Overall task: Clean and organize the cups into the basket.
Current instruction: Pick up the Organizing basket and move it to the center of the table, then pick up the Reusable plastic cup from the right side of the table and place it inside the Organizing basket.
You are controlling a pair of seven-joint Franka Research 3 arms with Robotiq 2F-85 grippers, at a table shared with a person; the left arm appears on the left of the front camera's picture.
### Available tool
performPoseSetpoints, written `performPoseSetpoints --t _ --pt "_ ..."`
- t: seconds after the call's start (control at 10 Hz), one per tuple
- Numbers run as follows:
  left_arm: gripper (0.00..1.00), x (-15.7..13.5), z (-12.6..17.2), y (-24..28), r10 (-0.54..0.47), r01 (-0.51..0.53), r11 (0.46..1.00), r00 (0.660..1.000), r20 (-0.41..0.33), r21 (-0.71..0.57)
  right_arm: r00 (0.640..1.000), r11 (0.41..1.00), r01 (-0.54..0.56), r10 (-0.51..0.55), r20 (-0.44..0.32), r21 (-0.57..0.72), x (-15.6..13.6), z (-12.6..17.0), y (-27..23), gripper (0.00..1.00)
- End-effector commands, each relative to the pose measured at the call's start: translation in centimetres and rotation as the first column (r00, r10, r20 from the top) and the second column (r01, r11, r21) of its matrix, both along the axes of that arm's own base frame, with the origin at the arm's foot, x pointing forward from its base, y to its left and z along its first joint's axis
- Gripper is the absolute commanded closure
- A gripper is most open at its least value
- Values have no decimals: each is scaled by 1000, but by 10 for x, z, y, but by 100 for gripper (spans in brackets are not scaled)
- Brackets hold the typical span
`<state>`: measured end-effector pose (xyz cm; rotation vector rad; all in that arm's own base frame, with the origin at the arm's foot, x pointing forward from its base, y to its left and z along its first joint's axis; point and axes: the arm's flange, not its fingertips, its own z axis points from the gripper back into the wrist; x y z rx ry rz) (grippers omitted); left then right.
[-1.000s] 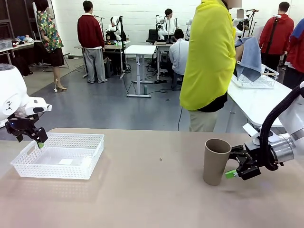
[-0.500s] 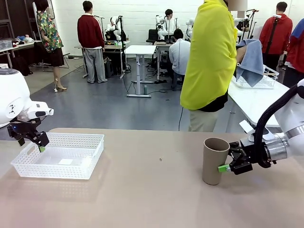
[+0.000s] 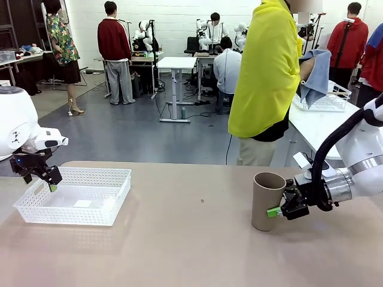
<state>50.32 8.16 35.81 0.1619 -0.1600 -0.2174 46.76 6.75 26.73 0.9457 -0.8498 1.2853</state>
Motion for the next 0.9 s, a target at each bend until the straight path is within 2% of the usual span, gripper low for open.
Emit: performPoseSetpoints --t 0.0,0.4,0.8 --pt "0 6 1 1 -18 18 1000 1000 22 -24 1000 1000 17 -17 18 -6 4 -4 7 0" --pt "0 19 0 1 -15 17 999 997 77 -30 1000 1000 16 -16 26 -5 2 -5 8 0" --pt "0 43 -10 1 -21 24 998 999 49 -51 999 1000 29 -29 32 1 1 -7 5 0"
